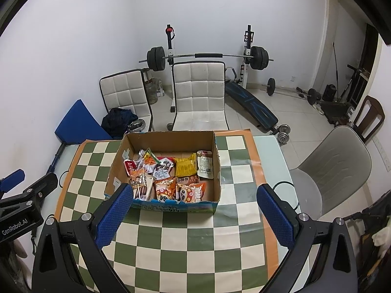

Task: Organize snacks

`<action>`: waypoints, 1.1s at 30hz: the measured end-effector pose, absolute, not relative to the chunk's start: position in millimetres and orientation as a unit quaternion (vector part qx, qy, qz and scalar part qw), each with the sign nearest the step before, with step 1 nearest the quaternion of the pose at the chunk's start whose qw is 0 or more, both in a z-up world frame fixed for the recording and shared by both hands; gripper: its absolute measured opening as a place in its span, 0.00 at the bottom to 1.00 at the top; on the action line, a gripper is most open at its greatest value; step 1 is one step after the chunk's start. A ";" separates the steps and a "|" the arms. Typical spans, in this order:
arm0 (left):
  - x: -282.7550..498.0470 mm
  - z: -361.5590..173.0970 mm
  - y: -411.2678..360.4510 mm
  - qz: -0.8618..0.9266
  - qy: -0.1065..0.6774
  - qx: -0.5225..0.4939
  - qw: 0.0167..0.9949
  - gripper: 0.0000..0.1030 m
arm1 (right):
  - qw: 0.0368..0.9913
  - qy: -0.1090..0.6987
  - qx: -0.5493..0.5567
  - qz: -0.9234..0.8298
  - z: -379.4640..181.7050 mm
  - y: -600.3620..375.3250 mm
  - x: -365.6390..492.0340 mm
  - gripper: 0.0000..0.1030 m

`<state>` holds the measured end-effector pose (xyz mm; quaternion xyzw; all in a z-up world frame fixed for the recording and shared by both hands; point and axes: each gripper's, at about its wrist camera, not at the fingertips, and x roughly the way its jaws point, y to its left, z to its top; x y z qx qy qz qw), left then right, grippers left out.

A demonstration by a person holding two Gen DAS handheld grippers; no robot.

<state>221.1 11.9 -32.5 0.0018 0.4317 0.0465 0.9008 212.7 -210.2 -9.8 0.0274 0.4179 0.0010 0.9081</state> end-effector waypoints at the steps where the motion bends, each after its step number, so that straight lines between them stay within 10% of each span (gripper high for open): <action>1: 221.3 -33.1 11.4 0.046 0.433 0.003 0.900 1.00 | 0.908 0.418 0.028 0.001 -10.1 -210.2 212.7 1.00; 33: 221.1 -34.3 10.5 0.038 0.443 0.015 0.896 1.00 | 0.903 0.428 0.031 -0.005 -8.3 -210.2 209.8 1.00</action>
